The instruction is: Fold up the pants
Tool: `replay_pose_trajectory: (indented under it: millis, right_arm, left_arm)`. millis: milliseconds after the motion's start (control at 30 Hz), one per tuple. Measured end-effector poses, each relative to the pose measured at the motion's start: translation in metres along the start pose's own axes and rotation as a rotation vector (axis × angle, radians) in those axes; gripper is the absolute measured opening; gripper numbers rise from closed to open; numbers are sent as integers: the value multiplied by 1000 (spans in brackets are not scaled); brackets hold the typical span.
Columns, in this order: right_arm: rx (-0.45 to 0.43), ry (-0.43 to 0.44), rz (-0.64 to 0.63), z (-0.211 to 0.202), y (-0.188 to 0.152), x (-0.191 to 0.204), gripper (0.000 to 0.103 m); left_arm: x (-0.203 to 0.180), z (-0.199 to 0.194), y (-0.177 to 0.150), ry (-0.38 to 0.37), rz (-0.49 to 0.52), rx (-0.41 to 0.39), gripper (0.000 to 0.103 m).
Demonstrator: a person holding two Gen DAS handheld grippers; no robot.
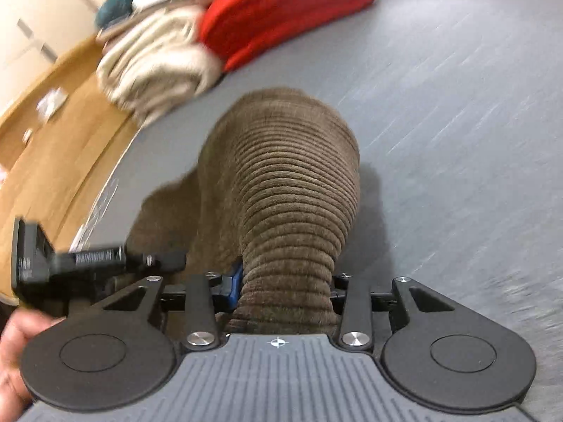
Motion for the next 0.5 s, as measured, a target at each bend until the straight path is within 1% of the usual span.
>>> replay_pose_trajectory:
  millis: [67,100,133,167,200,300,333,367,400,433,467,500]
  right_arm:
    - [-54,-41,-40,-22,18,-11,39]
    - [-68,-54,-63,-31,23,-15,39]
    - [-84,-68,-108,-42,30,-19,38]
    - [-104,-83,-165,-54,36,-23,38]
    - [-125,-93,-206,-64,39,-27,38]
    - [-224,-128,-301,-96,55,-47,38]
    - [-252,-149,-317,-104,58,-56,38]
    - [-268,-168,-322,-108,59,-66,39]
    - [-275,-193,-326,-110,59,-77,40]
    - [-265,-234,-325,-108,55,-91,45]
    - [-236,-283,-318,-102,49,-104,49]
    - [-175,-353,-307,-94,42,-119,50]
  left_arm:
    - [-25,9,-7,-49,31,-2,49]
    - [-38,13,-9,-76,53,-9,48]
    - [-49,17,-12,-103,71,-14,48]
    - [-61,21,-14,-132,90,-20,45]
    - [-74,23,-16,-166,110,-34,42]
    - [-110,25,-27,-285,173,-93,42]
    - [-118,27,-30,-302,183,-101,42]
    - [-124,32,-37,-296,192,-92,47]
    - [-127,39,-42,-260,209,-72,49]
    - [-128,47,-47,-210,243,-59,50]
    - [-127,52,-53,-128,290,-69,54]
    - [-125,53,-55,-70,310,-94,63]
Point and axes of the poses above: each gripper's, at about its wrist camera, not at the fingertips, and z roughly the way its jaws point, x to its left, y to its top, the point moved 2 cm from there along z, roughly the way its jaws point, and after that the axes turned 15 degrees about -x, right-handed, at the moved point
